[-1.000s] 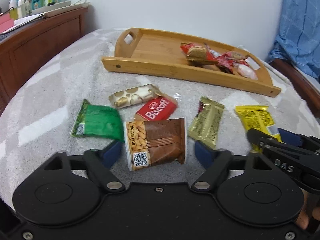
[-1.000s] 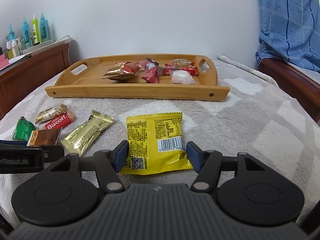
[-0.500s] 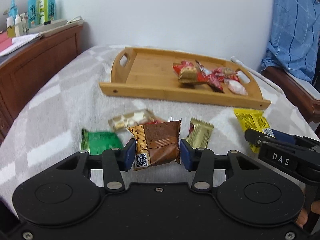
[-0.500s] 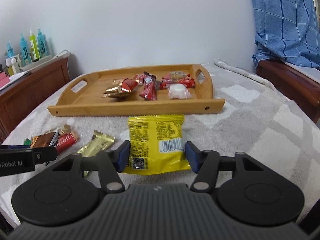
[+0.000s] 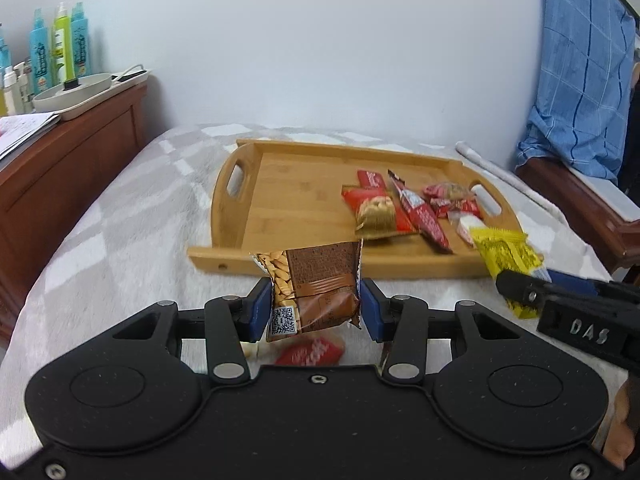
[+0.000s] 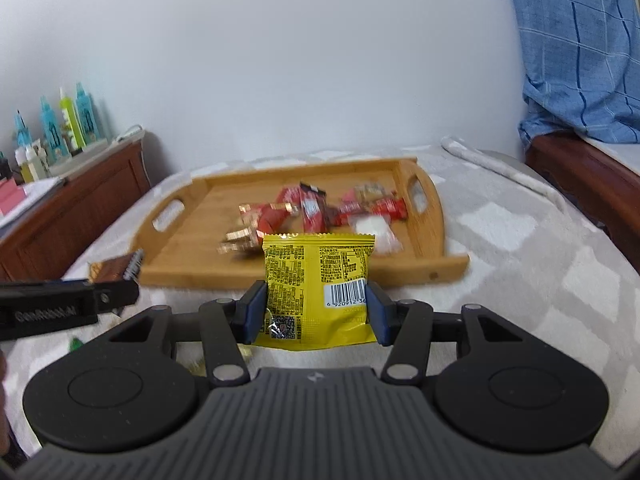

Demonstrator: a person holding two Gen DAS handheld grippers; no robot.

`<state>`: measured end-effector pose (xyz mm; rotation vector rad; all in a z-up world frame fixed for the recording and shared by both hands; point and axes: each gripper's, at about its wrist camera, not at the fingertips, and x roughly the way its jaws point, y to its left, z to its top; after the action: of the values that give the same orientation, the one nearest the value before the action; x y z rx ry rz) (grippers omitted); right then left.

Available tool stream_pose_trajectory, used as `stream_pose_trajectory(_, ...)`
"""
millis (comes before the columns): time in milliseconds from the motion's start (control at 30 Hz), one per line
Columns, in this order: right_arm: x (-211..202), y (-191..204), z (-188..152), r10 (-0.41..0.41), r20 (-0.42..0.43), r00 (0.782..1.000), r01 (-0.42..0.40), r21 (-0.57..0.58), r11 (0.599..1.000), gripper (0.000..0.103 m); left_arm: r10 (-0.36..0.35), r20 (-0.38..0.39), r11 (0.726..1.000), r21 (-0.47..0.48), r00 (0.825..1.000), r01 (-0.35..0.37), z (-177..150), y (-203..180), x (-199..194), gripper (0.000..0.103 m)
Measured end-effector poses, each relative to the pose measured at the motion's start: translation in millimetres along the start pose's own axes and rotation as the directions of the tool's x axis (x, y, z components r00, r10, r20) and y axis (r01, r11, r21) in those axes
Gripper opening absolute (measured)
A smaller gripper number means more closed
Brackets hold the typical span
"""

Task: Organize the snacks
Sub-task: 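Carry both packs onto the tray and open both tools to release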

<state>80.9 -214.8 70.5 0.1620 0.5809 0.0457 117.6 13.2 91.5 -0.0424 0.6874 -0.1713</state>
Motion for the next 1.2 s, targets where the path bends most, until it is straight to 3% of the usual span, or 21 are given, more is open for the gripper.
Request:
stream_pose_trajectory(333,37.8,15.6,73.1,0.082,-0.091,0.992,-0.080,0.030,0.996,0.055,-0.039,0.006,0.999,0.037,0.999,0.038,41.8,12.3,37.5,0.044)
stream_pose_trajectory(633,103.9,43.9,122.4,0.158,-0.208,0.965,-0.147,0.070,0.987,0.055,-0.058,-0.025,0.997,0.057,0.998,0.059,64.6,23.4,78.5,0.044)
stream_pose_trajectory(867,149.3,61.4,130.7,0.185,-0.280,0.942,-0.163,0.098,0.982,0.055,-0.051,-0.080,0.995,0.082,0.995,0.058,60.3,25.6,105.1,0.044)
stream_pose_trajectory(1200,199.8,78.0,129.7,0.235,-0.351,0.906,-0.197,0.141,0.970,0.056,-0.069,-0.096,0.995,0.070,0.993,0.076,58.5,28.7,124.3,0.044)
